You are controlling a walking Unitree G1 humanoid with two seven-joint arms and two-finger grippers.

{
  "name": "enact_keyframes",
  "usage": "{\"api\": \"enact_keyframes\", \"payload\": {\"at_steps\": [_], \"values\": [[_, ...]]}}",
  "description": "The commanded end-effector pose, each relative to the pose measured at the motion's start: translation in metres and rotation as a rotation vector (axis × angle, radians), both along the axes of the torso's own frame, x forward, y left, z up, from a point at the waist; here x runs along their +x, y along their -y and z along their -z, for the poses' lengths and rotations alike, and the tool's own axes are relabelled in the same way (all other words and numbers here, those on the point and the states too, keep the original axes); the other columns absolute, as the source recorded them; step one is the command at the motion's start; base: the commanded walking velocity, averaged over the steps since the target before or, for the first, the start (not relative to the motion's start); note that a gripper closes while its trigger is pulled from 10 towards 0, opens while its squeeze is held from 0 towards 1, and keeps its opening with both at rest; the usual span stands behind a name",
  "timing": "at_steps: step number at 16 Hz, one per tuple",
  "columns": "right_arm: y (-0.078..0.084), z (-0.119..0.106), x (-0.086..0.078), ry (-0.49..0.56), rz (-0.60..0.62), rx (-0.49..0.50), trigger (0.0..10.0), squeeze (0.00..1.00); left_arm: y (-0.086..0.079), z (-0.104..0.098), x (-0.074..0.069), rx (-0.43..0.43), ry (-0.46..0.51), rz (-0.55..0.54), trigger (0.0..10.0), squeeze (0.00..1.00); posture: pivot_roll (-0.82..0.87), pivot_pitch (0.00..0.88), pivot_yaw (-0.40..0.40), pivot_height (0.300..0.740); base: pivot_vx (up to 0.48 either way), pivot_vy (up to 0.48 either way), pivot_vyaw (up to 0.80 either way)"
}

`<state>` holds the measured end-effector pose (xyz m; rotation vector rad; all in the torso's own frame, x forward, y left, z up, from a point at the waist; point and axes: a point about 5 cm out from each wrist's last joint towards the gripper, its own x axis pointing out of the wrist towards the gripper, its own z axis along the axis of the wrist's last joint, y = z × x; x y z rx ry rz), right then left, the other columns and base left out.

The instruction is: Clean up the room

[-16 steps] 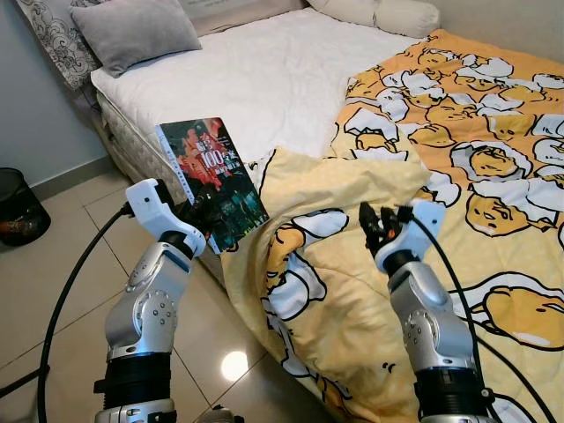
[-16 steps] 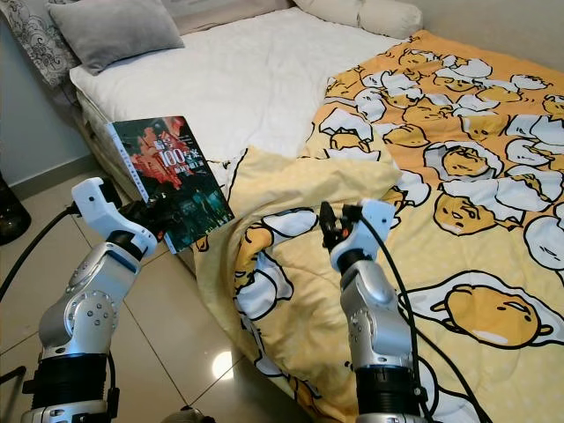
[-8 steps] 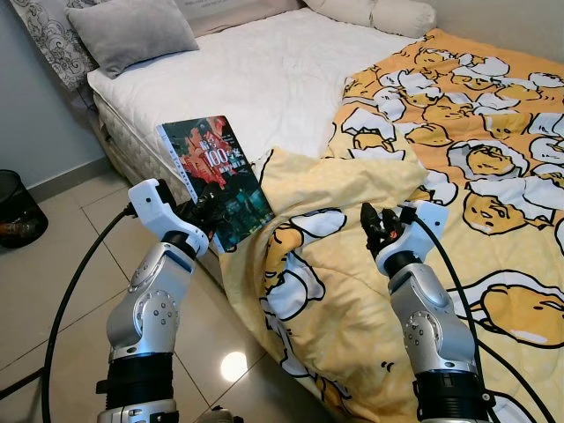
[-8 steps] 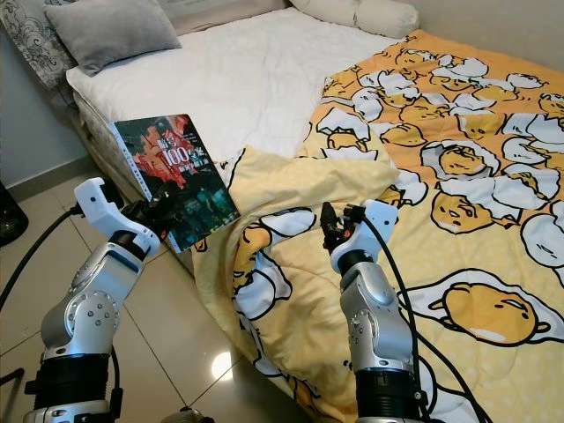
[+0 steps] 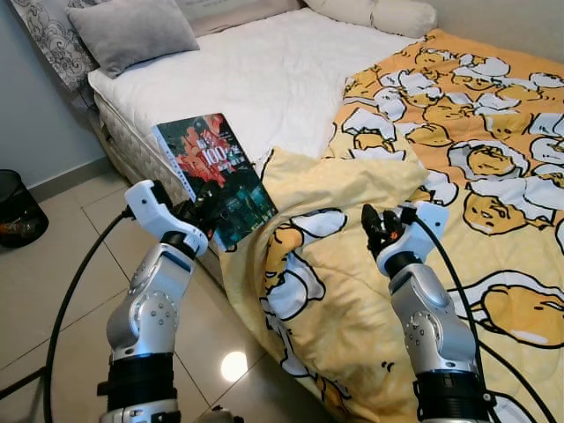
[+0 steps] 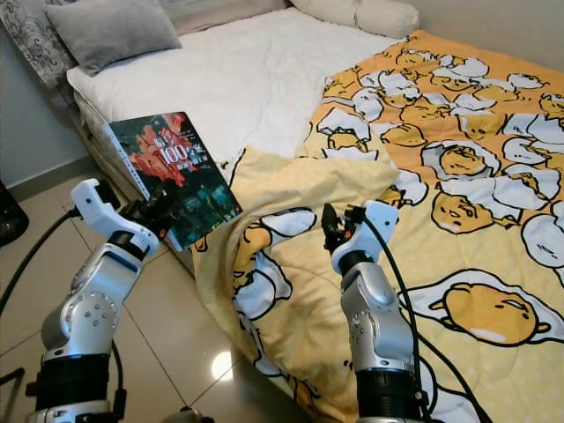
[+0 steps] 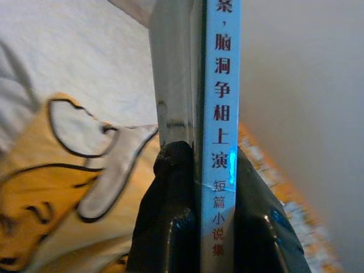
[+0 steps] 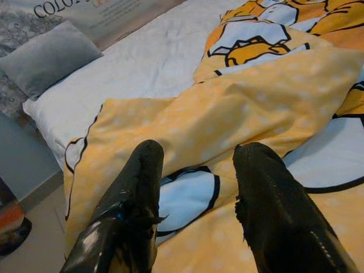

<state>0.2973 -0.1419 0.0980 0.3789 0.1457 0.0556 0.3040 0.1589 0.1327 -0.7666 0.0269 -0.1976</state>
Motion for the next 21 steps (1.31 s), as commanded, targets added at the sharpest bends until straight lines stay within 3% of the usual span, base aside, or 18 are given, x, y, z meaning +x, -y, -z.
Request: {"api": "enact_keyframes", "payload": {"at_steps": [1,2,3,5,6,8,9,10,12,13,14,15,16,17,18,21], "values": [[0.004,-0.01,-0.002,0.061,0.027,0.011,10.0,0.0,-0.005,-0.011,-0.001,-0.043,0.057,-0.011,10.0,0.0,-0.03,0.0,0.056,0.74,0.0,0.0,0.0],[0.008,-0.014,-0.003,0.087,0.057,-0.023,10.0,0.0,-0.007,-0.009,-0.001,0.023,0.033,-0.033,10.0,0.0,-0.04,0.0,0.059,0.74,0.0,0.0,0.0],[0.012,-0.016,-0.004,0.102,0.091,-0.09,10.0,0.0,-0.003,0.001,0.0,0.181,-0.056,-0.019,10.0,0.0,-0.04,0.0,0.064,0.74,0.0,0.0,0.0],[0.011,-0.014,-0.006,0.093,0.088,-0.12,10.0,0.0,-0.004,0.012,0.0,0.308,-0.149,-0.024,10.0,0.0,-0.05,0.0,0.067,0.74,0.0,0.0,0.0],[0.01,-0.015,-0.007,0.097,0.078,-0.138,10.0,0.0,-0.006,0.01,0.001,0.313,-0.135,-0.034,10.0,0.0,-0.06,0.0,0.069,0.74,0.0,0.0,0.0],[0.008,-0.011,-0.011,0.078,0.062,-0.227,10.0,0.0,-0.008,0.0,0.0,0.495,-0.056,-0.032,10.0,0.0,-0.05,0.0,0.068,0.74,0.0,0.0,0.0],[0.01,-0.007,-0.013,0.054,0.073,-0.216,10.0,0.0,-0.006,-0.003,-0.002,0.543,-0.037,-0.028,10.0,0.0,-0.04,0.0,0.062,0.74,0.0,0.0,0.0],[0.015,-0.001,-0.017,0.022,0.097,-0.22,10.0,0.0,-0.006,-0.008,-0.005,0.644,-0.014,-0.033,10.0,0.0,-0.03,0.0,0.059,0.74,0.0,0.0,-0.8],[0.015,0.0,-0.019,0.012,0.096,-0.227,10.0,0.0,-0.011,-0.008,-0.009,0.681,-0.009,-0.11,10.0,0.0,-0.02,0.0,0.054,0.74,0.0,0.0,-0.8],[0.013,0.0,-0.021,0.01,0.076,-0.174,10.0,0.0,-0.013,-0.006,-0.011,0.679,-0.022,-0.126,10.0,0.0,-0.02,0.0,0.053,0.74,0.0,0.0,-0.8],[0.013,-0.001,-0.022,0.015,0.08,-0.188,10.0,0.0,-0.019,-0.004,-0.013,0.664,-0.026,-0.173,10.0,0.0,-0.03,0.0,0.053,0.74,0.0,0.0,-0.8],[0.015,-0.002,-0.023,0.023,0.102,-0.212,10.0,0.0,-0.026,-0.001,-0.013,0.704,-0.066,-0.243,10.0,0.0,-0.03,0.0,0.054,0.74,0.0,0.0,-0.8],[0.017,-0.002,-0.023,0.031,0.134,-0.22,10.0,0.0,-0.027,-0.001,-0.014,0.703,-0.072,-0.235,10.0,0.0,-0.04,0.0,0.055,0.74,0.0,0.0,-0.8],[0.022,-0.005,-0.023,0.046,0.168,-0.233,10.0,0.0,-0.021,-0.003,-0.018,0.642,-0.016,-0.107,10.0,0.0,-0.05,0.0,0.062,0.74,0.0,0.0,0.0],[0.023,-0.006,-0.023,0.054,0.163,-0.224,10.0,0.0,-0.018,-0.003,-0.02,0.646,0.008,-0.058,10.0,0.0,-0.05,0.0,0.061,0.74,0.0,0.0,0.0],[0.023,-0.002,-0.022,0.027,0.172,-0.172,10.0,0.0,-0.02,-0.002,-0.019,0.73,-0.008,-0.1,10.0,0.0,-0.02,0.0,0.046,0.74,0.0,0.0,0.0]]}}
